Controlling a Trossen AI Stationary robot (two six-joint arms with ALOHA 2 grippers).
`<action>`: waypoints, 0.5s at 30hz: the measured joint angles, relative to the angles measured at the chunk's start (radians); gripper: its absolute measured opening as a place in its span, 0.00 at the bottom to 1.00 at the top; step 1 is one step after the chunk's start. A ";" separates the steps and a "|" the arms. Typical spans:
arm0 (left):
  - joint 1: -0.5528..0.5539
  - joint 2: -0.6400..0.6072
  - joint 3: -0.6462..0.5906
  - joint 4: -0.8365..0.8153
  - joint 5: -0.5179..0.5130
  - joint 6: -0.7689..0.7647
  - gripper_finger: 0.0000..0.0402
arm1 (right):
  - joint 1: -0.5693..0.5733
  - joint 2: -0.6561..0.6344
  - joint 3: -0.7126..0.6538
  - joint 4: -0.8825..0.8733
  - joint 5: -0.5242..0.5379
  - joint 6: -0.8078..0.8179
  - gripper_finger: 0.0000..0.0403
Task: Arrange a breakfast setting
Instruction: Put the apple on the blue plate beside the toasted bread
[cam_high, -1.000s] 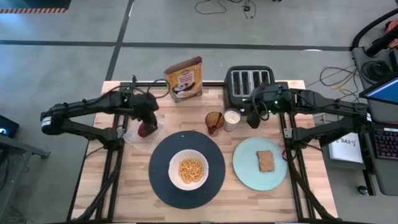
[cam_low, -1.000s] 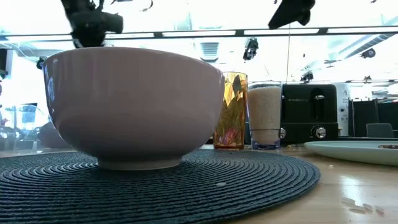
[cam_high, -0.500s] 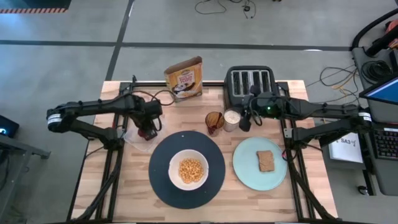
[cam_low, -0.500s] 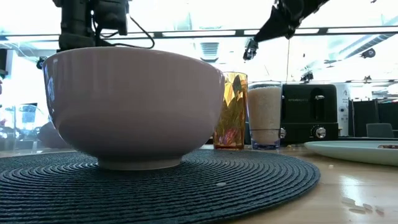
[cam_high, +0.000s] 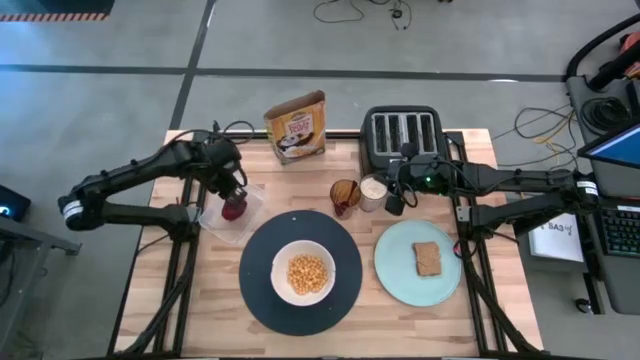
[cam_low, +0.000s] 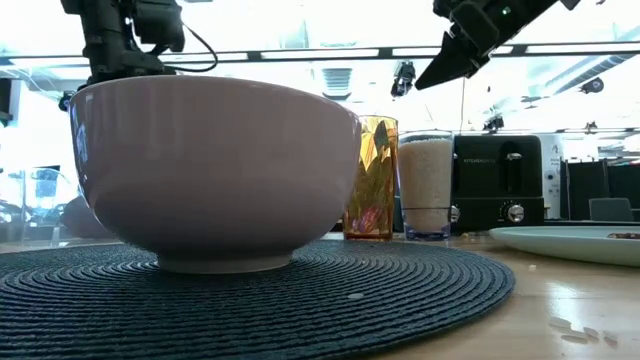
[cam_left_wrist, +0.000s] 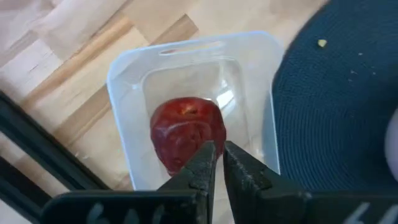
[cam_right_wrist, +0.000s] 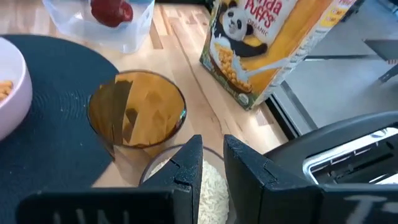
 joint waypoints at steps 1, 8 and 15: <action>-0.002 0.001 -0.001 0.000 -0.017 -0.007 0.05 | 0.000 -0.004 0.000 0.003 0.000 0.000 0.14; -0.003 0.036 -0.008 -0.003 -0.025 -0.039 0.29 | 0.000 -0.016 0.000 -0.003 0.000 0.000 0.14; -0.004 0.092 -0.010 -0.021 -0.047 -0.149 0.69 | 0.000 -0.017 0.000 -0.004 -0.001 0.001 0.14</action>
